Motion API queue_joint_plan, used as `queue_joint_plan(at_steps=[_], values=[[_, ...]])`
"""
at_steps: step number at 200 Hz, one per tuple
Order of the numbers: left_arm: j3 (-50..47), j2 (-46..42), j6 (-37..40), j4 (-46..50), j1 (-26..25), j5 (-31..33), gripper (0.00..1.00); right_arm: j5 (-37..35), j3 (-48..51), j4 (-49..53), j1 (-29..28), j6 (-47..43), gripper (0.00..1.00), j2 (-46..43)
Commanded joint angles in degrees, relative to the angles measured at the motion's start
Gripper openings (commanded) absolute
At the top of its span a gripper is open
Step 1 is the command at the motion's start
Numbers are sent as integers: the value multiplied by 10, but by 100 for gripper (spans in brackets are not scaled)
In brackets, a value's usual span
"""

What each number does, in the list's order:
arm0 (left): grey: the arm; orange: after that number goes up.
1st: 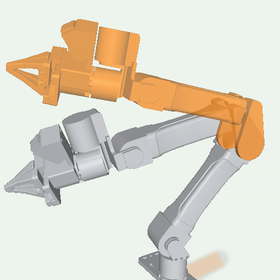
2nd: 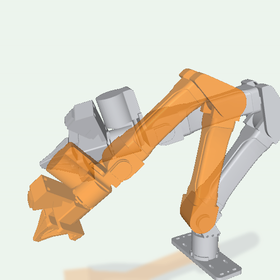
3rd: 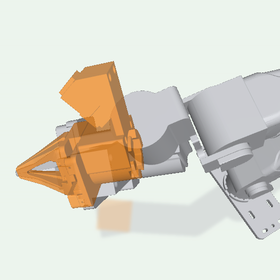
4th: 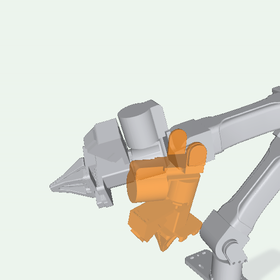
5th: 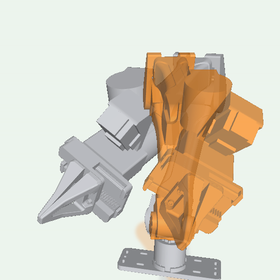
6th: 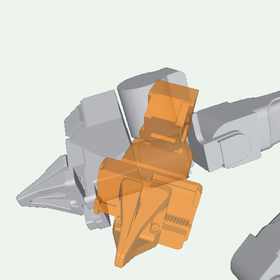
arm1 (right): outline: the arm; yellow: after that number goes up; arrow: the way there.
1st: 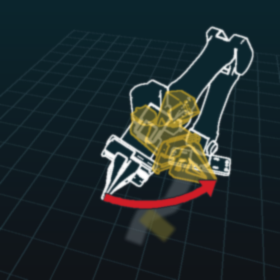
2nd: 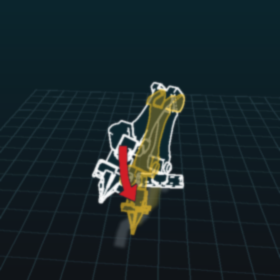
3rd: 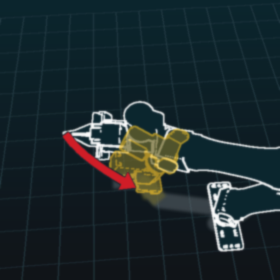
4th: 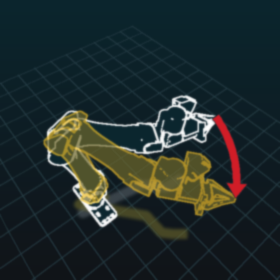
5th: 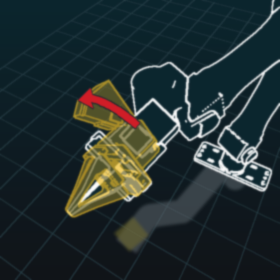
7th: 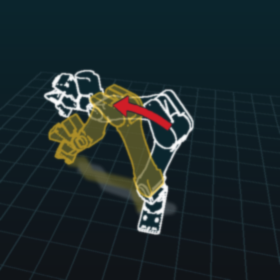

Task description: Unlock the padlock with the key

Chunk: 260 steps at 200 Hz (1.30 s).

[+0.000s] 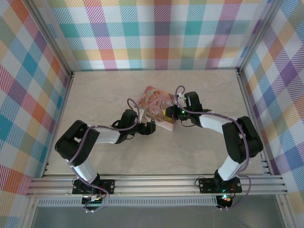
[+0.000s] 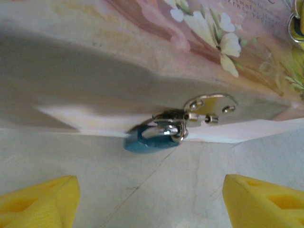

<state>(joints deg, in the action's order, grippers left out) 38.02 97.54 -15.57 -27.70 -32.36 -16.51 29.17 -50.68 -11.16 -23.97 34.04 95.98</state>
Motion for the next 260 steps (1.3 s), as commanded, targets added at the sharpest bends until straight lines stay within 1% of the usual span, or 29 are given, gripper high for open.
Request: queue_joint_plan(at_steps=[1, 45, 93, 217, 260], values=[[21, 19, 25, -37, 5, -11, 78, -4, 13, 65, -6, -1, 1, 7], [39, 50, 24, -50, 5, -24, 74, -4, 14, 65, -6, -3, 1, 6], [46, 60, 32, -53, 5, -27, 69, -2, 15, 64, -6, -3, 1, 7], [53, 73, 27, -62, -2, -30, 47, 1, 15, 61, -6, 0, 1, 3], [54, 68, 26, -61, -6, -28, 42, 3, 16, 58, -6, 2, 1, 3]])
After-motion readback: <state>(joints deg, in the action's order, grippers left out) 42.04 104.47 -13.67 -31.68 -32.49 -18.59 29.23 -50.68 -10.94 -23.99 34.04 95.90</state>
